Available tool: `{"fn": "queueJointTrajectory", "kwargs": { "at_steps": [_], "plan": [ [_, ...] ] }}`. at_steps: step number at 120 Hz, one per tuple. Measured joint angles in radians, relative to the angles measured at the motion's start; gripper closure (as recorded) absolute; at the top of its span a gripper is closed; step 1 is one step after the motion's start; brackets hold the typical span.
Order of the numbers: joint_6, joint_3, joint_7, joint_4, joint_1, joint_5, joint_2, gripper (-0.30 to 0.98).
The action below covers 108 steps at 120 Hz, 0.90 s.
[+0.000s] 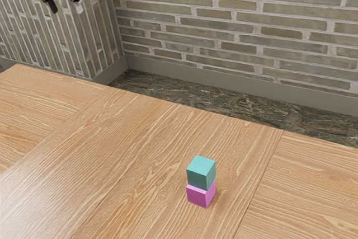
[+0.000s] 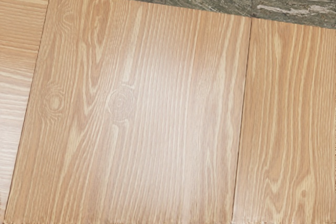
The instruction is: Pick up the blue block with one arm, and put the blue block on the table with one arm
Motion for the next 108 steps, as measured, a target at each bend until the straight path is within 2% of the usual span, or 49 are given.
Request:
{"fn": "queueJointTrajectory", "kwargs": {
  "at_steps": [21,27,34,40,46,61,90,108],
  "plan": [
    [-0.02,0.001,0.025,0.005,0.001,0.0,-0.001,0.02],
    [-0.024,-0.002,0.031,0.012,-0.002,0.004,-0.086,0.02],
    [-0.029,-0.011,0.037,0.012,-0.064,0.009,-0.181,0.02],
    [-0.033,-0.013,0.042,-0.017,-0.138,0.043,-0.188,0.02],
    [-0.037,-0.005,0.046,-0.047,-0.167,0.063,-0.183,0.02],
    [-0.018,0.001,0.062,-0.066,-0.166,0.089,-0.063,0.02],
    [0.185,0.002,0.063,-0.073,-0.183,0.106,0.277,0.02],
    [0.285,-0.033,0.029,-0.127,-0.217,0.113,0.327,0.02]
  ]
}}
